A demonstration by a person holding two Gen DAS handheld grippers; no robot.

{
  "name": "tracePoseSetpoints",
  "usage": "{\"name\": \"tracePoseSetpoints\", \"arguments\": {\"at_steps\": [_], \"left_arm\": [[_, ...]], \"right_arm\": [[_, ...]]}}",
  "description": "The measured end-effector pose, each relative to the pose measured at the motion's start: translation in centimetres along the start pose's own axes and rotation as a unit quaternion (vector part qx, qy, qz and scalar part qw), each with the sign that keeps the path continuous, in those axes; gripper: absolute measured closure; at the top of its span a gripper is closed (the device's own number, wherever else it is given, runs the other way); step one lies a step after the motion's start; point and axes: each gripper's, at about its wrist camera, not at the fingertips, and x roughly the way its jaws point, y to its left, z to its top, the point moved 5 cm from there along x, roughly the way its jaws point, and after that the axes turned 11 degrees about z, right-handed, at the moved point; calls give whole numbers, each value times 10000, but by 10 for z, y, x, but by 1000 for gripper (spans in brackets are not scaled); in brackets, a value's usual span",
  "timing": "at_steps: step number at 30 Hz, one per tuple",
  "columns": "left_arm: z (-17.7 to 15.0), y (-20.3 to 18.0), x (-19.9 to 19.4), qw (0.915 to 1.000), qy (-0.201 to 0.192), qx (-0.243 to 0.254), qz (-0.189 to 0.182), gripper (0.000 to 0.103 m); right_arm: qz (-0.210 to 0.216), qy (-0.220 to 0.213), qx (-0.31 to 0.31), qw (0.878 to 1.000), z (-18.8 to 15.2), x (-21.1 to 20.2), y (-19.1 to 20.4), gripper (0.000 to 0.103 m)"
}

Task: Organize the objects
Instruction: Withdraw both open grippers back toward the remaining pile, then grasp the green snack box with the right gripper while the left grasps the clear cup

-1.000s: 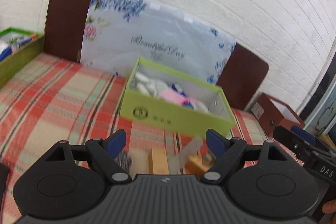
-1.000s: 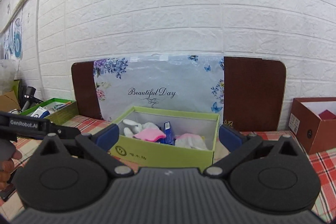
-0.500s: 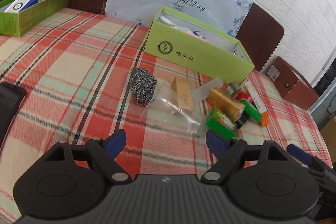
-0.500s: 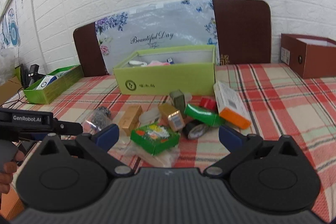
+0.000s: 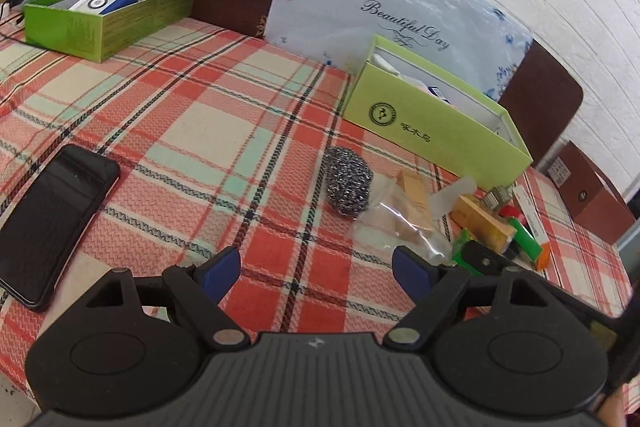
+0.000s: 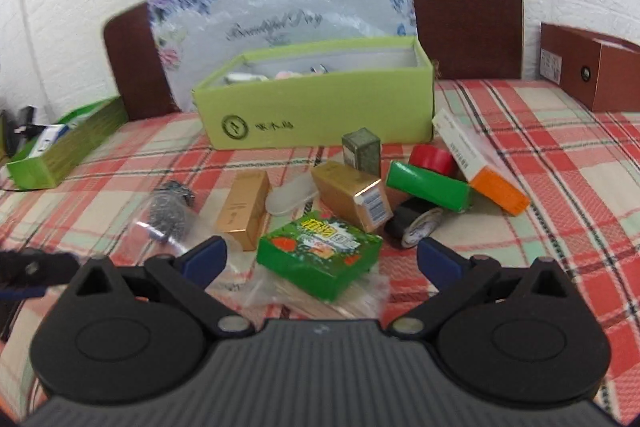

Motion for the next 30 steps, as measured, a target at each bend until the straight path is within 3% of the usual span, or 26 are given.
{"name": "tracePoseSetpoints", "arguments": {"at_steps": [6,9,11,16,22,23,24,25,26,30], "left_arm": [[8,-11,11,9996,-10,120,-240,17],[13,-22,22,9991,-7,193,-381,17],[15,-29,29,9986,15,215,-480,17],[19,-49,39,9966,42,356,-743,17],[24,-64,52,9951,39,571,-804,17],[23,-65,54,9947,92,600,-830,21],[21,-66,55,9941,145,643,-861,39],[19,-67,57,9929,216,724,-919,49],[17,-68,58,9915,291,803,-977,62],[10,-68,45,9898,242,878,-1097,78]], "right_arm": [[-331,-88,-30,9994,-2,22,10,2],[-376,-42,102,9992,-5,18,0,21],[-221,32,282,9994,-8,12,-10,25],[-221,106,214,9995,-18,-4,-22,25],[-282,103,135,9995,-16,-4,-22,24],[-277,109,130,9995,-16,-3,-22,24],[-249,125,114,9995,-16,-1,-21,27],[-210,141,102,9996,-17,-1,-21,37],[-155,142,102,9997,-17,-2,-21,37],[-48,26,-86,9999,-13,-14,-18,37]]}}
